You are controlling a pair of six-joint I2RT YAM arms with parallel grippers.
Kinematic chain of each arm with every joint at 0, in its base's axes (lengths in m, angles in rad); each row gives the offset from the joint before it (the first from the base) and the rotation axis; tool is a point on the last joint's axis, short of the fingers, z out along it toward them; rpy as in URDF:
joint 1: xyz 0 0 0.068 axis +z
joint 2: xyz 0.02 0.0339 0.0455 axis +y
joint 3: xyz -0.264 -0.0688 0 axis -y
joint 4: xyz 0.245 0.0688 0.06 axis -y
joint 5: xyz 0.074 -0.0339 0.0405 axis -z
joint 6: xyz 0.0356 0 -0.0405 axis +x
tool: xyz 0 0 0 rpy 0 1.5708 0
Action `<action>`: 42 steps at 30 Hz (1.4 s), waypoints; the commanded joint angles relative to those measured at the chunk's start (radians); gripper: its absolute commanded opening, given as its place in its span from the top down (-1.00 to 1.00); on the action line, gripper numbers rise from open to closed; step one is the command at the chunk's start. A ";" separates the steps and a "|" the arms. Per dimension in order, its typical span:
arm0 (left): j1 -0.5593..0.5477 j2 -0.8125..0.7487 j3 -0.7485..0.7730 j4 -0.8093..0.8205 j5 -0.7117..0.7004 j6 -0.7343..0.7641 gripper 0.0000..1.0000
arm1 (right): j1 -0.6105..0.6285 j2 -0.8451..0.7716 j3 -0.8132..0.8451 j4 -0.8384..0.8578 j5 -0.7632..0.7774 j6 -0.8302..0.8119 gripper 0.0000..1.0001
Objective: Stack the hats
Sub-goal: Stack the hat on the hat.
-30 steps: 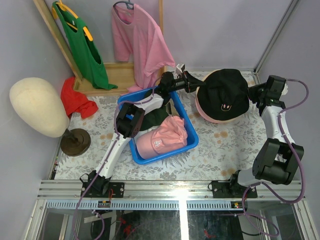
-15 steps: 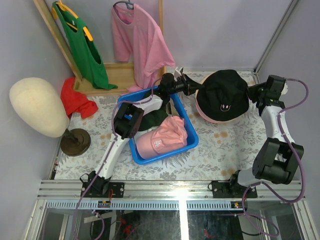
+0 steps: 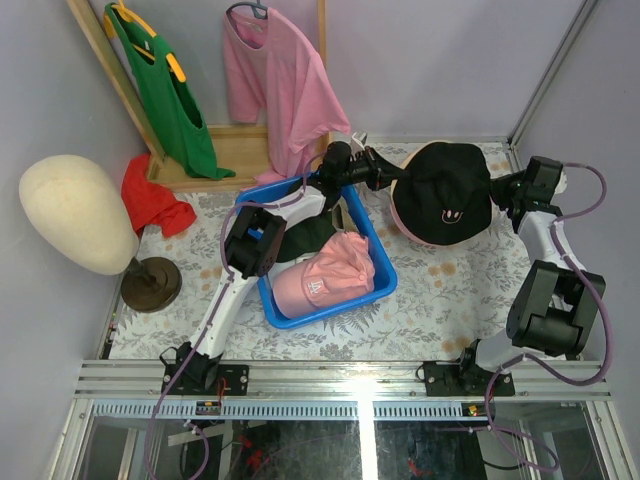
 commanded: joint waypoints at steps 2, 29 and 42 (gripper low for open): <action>0.035 0.006 0.018 -0.182 -0.033 0.078 1.00 | -0.017 0.059 0.004 -0.015 0.029 -0.041 1.00; 0.034 0.049 0.082 -0.489 -0.121 0.202 1.00 | -0.012 0.175 0.021 -0.044 0.014 -0.068 1.00; 0.021 0.003 0.017 -0.435 -0.117 0.182 0.91 | -0.011 0.101 0.001 -0.056 0.001 -0.071 0.98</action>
